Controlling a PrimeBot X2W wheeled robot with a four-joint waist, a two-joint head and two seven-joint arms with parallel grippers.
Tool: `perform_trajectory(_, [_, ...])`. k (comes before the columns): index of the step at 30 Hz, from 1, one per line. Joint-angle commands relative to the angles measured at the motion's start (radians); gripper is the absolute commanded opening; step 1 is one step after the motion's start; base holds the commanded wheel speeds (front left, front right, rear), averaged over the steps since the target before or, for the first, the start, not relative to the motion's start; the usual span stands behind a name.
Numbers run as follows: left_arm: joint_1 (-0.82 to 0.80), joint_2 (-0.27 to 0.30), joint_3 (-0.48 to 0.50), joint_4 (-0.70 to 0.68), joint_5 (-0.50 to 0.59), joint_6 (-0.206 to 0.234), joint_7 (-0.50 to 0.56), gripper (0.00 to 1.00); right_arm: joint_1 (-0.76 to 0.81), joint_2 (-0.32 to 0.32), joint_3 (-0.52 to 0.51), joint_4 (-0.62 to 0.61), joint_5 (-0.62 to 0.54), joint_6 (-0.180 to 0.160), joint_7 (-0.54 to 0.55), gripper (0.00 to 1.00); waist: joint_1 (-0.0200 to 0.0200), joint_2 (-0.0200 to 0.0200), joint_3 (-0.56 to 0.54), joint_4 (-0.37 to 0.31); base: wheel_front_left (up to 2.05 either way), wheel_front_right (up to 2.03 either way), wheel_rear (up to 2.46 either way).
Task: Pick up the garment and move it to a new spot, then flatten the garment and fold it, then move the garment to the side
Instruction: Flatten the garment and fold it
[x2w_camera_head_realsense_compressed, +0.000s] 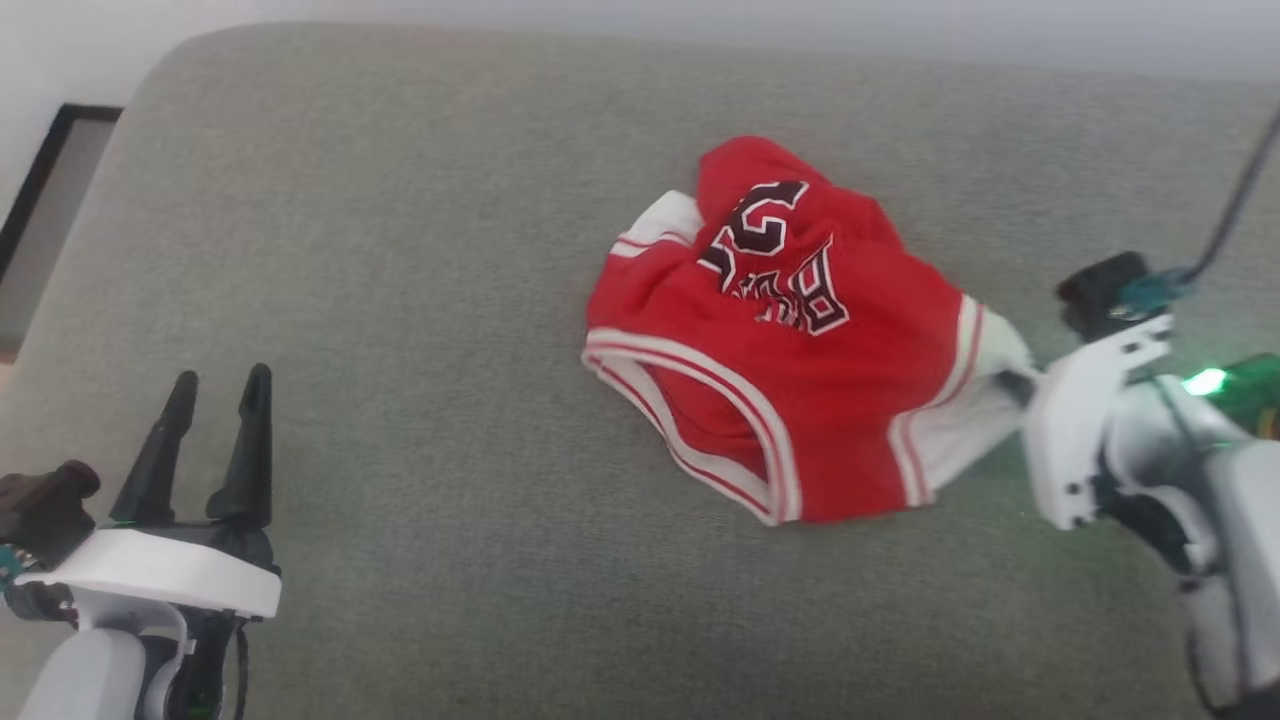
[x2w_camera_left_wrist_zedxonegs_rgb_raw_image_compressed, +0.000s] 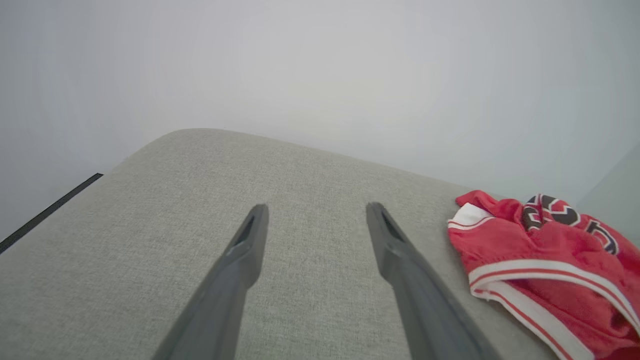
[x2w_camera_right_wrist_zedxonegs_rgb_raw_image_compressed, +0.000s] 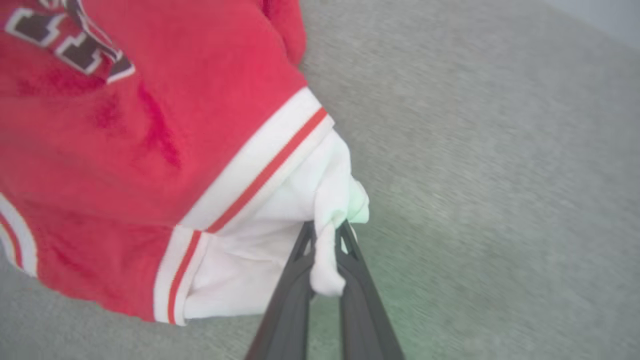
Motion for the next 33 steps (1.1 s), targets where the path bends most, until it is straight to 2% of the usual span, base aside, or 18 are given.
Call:
perform_trajectory(1, [0.009,0.002,0.005,-0.007,-0.003,-0.003,-0.005,1.00,0.024,-0.017,-0.017,-0.032,0.014,-0.001,0.018,0.00,0.0000,0.0000,-0.009,-0.020,0.00,0.00,0.00])
perform_trajectory(5, [0.010,0.010,0.010,-0.014,-0.005,-0.003,-0.005,1.00,0.088,-0.089,-0.089,-0.120,0.049,-0.001,0.082,0.00,0.0000,0.0000,-0.010,-0.038,0.00,0.00,0.00])
perform_trajectory(8, [0.002,0.011,0.007,-0.013,-0.004,-0.003,-0.005,1.00,0.132,-0.130,-0.151,-0.136,0.064,-0.001,0.104,0.00,0.0000,0.0000,-0.006,-0.042,0.00,0.00,0.00])
perform_trajectory(13, [-0.015,0.011,-0.011,-0.008,-0.004,-0.003,-0.005,1.00,0.156,-0.153,-0.206,-0.059,0.063,-0.001,0.072,0.00,0.0000,0.0000,0.007,-0.037,0.00,0.00,0.00])
perform_trajectory(18, [-0.040,0.013,-0.036,0.004,-0.008,-0.003,-0.005,1.00,0.123,-0.134,-0.162,0.084,0.074,0.000,0.030,0.00,0.0000,0.0000,0.016,-0.024,0.00,0.00,0.00])
perform_trajectory(19, [-0.043,0.016,-0.042,0.007,-0.008,-0.003,-0.005,1.00,0.116,-0.129,-0.148,0.116,0.079,0.000,0.023,0.04,0.0000,0.0000,0.015,-0.022,0.00,0.00,0.00])
perform_trajectory(20, [-0.044,0.018,-0.047,0.011,-0.010,-0.003,-0.005,1.00,0.104,-0.125,-0.139,0.145,0.081,0.000,0.013,0.18,0.0000,0.0000,0.015,-0.020,0.00,0.00,0.00])
perform_trajectory(21, [-0.048,0.022,-0.055,0.014,-0.012,-0.003,-0.005,1.00,0.092,-0.122,-0.130,0.169,0.084,0.000,0.000,0.68,0.0000,0.0000,0.013,-0.020,0.00,0.00,0.00])
perform_trajectory(22, [-0.052,0.028,-0.061,0.018,-0.011,-0.003,-0.005,1.00,0.082,-0.121,-0.122,0.191,0.086,0.000,-0.010,1.00,0.0000,0.0000,0.011,-0.019,0.00,0.00,0.00])
perform_trajectory(27, [-0.064,0.055,-0.087,0.022,-0.035,-0.003,0.010,1.00,0.049,-0.130,-0.083,0.221,0.111,0.000,-0.039,1.00,0.0000,0.0000,-0.012,-0.036,0.00,0.00,0.00])
perform_trajectory(33, [-0.082,0.095,-0.092,-0.008,-0.079,-0.003,0.094,1.00,0.042,-0.133,-0.096,0.162,0.141,-0.001,-0.093,1.00,0.0000,0.0000,-0.044,-0.085,0.00,0.00,0.00])
